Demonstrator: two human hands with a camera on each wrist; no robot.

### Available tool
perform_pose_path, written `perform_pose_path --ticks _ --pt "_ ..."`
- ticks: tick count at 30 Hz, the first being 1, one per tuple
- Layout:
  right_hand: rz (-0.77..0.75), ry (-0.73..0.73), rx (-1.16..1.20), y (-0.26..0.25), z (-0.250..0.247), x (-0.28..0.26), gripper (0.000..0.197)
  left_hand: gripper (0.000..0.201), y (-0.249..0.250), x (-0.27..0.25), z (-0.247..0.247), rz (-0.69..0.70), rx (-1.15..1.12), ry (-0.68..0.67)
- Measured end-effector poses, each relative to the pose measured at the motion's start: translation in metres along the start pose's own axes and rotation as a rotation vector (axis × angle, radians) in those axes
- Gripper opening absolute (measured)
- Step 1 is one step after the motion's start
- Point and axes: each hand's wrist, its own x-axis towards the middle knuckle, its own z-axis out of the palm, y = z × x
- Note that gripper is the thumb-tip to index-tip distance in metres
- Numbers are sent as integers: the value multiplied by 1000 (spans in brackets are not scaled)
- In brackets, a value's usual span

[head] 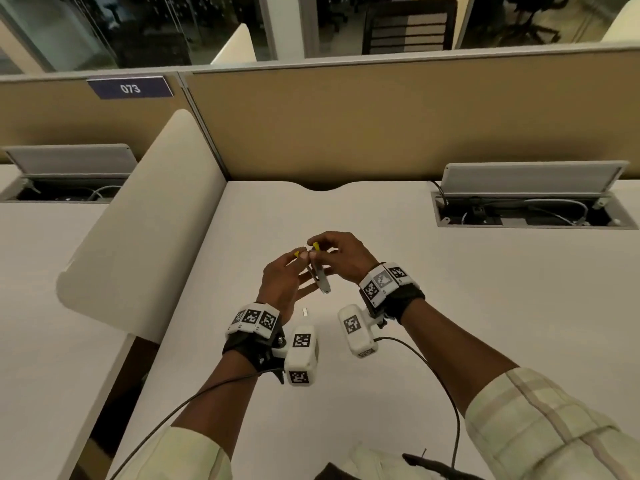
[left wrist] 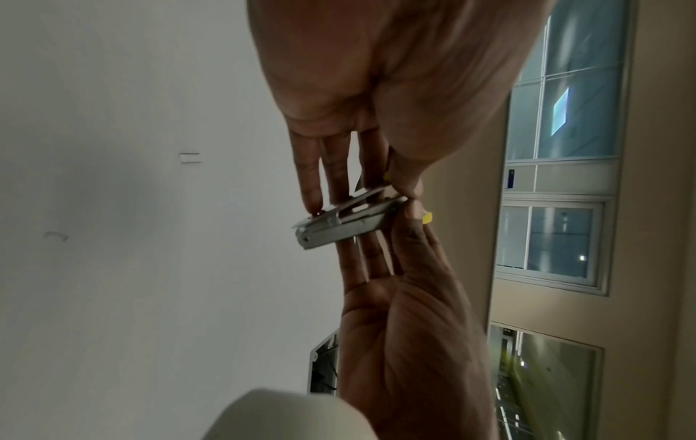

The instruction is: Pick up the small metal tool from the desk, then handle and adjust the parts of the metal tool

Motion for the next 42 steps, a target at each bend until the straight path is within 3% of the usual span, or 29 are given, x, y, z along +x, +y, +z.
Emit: perform_pose_path --ticks 7,11,17,20,22,26,30,34,42 --pt "3 104 192 -28 -9 -18 15 24 17 -24 3 170 17 6" --pt "80 169 548 -40 -25 -24 9 23 25 -30 -5 211 -196 39" --pt "68 133 674 -39 -31 -31 14 31 28 -33 -16 257 -474 98" --pt "103 97 744 -33 -33 -37 13 24 30 -30 -26 279 -549 123" --pt "136 79 740 -28 -33 -42 14 13 34 -26 -31 304 -587 129" --pt "190 32 719 -18 -25 -48 19 16 41 -23 -32 337 -643 111" --pt "187 -43 388 -14 -22 -53 20 19 41 -27 -26 352 -619 42" --pt "48 46 99 -24 -18 -49 21 21 41 -31 -19 337 -573 -15" --pt "18 11 319 -84 -8 -42 44 28 50 -46 4 386 -323 -148"
